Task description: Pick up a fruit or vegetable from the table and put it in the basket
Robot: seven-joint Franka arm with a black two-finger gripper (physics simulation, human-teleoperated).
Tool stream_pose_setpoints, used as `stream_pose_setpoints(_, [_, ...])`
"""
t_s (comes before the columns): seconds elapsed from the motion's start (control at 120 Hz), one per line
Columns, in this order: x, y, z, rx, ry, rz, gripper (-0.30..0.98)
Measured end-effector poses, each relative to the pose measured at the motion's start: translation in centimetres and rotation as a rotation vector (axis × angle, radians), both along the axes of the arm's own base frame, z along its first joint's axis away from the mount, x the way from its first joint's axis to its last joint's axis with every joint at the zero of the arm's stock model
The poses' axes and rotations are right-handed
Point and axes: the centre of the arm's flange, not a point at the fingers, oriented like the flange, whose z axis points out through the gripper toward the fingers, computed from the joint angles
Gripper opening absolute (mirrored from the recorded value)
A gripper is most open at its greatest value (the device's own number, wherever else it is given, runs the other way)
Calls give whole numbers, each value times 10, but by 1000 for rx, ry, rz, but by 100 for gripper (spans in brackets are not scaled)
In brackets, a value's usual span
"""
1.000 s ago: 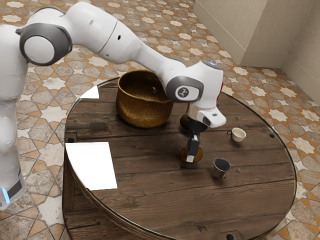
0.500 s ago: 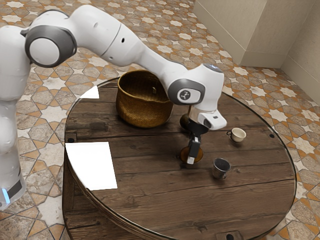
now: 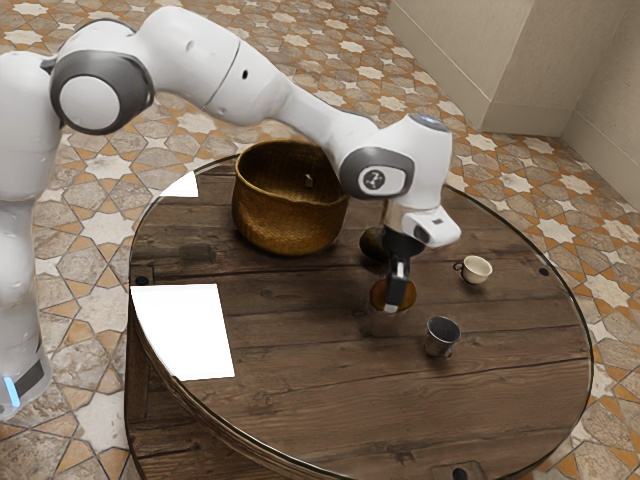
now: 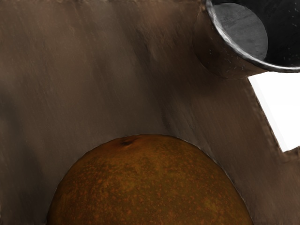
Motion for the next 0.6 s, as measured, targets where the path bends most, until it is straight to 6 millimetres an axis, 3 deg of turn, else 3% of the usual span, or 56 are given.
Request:
stream_pose_setpoints(0.042, [1,9,21,15,-36,7,32])
stream_pose_setpoints(0.183, [-10,68,139,117,-200,78,32])
stream_pose_setpoints(0.267, [-27,118,178,172,-200,154,30])
stream_pose_setpoints(0.342, [-42,163,188,204,-152,227,27])
stream_pose_setpoints(0.467, [-62,231,179,220,-53,339,29])
stream_pose_setpoints(0.542, [-70,262,169,221,-5,389,29])
stream_pose_setpoints(0.6, [-71,276,157,217,31,407,29])
